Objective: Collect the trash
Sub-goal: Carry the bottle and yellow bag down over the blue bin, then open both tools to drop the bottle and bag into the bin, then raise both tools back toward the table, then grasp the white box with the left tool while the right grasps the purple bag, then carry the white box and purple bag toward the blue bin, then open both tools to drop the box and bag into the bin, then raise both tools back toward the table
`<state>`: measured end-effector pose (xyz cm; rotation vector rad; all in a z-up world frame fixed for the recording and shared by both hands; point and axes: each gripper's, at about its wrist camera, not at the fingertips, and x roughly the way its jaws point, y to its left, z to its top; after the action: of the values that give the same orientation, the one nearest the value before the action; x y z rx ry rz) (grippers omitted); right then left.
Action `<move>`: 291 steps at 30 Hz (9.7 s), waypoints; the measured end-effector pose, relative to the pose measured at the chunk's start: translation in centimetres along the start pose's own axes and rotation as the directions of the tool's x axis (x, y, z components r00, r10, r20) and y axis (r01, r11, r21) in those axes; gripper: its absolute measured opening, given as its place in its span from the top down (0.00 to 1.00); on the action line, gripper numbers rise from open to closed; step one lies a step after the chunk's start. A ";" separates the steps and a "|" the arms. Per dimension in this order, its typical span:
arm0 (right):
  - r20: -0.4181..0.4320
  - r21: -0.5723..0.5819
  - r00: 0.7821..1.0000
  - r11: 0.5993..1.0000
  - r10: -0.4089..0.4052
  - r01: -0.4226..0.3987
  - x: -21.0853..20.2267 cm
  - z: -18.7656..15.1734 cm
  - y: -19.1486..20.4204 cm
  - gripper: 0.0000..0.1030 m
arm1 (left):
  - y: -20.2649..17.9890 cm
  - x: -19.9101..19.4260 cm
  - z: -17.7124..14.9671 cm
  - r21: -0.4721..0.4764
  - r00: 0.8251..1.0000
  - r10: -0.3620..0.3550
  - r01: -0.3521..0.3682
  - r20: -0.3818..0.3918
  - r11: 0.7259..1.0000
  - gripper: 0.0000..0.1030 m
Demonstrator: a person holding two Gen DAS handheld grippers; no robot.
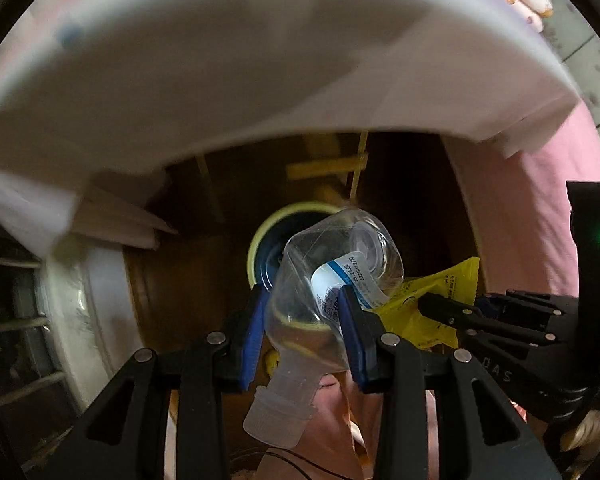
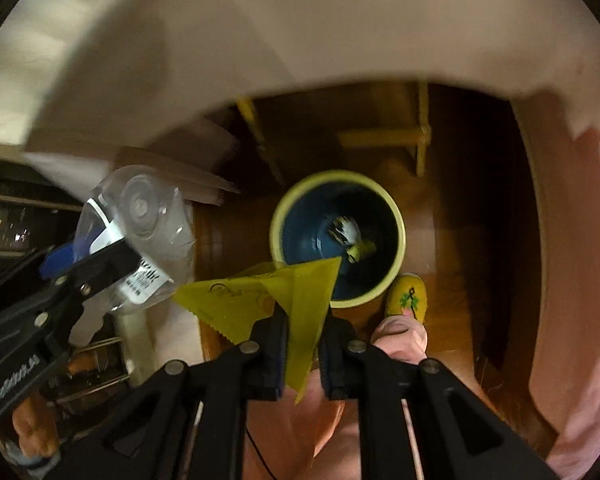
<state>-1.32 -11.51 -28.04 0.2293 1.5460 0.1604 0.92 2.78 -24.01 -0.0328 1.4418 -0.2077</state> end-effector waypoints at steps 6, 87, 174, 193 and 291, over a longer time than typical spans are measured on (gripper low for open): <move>-0.038 0.062 0.999 0.998 -0.032 0.034 8.9 0.3 -4.1 0.88 | 0.0 9.7 0.7 -0.064 0.999 0.019 -0.022 -0.047 0.998 0.66; 0.618 -0.170 0.777 0.944 -0.121 0.283 -27.7 12.7 4.4 0.25 | -1.8 -25.0 15.3 -0.091 0.905 0.115 -0.084 0.410 0.992 0.16; 0.425 -0.177 0.892 0.980 0.156 -0.087 -25.1 7.9 7.7 0.84 | 3.5 -22.8 8.0 0.023 0.957 0.050 -0.059 0.286 0.998 0.67; 0.182 0.036 0.979 0.994 0.097 -0.105 -10.3 0.6 2.2 0.84 | 1.0 -9.2 0.1 0.028 0.997 -0.016 0.014 0.077 1.000 0.67; 0.621 -0.224 0.784 0.962 0.016 0.158 -30.3 22.6 4.4 0.34 | 6.8 -27.5 19.2 -0.199 0.883 0.227 -0.156 0.412 0.968 0.24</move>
<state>20.76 -15.77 2.66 -0.0007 0.8553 0.2056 17.53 11.96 4.46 -0.0631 1.0040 0.0798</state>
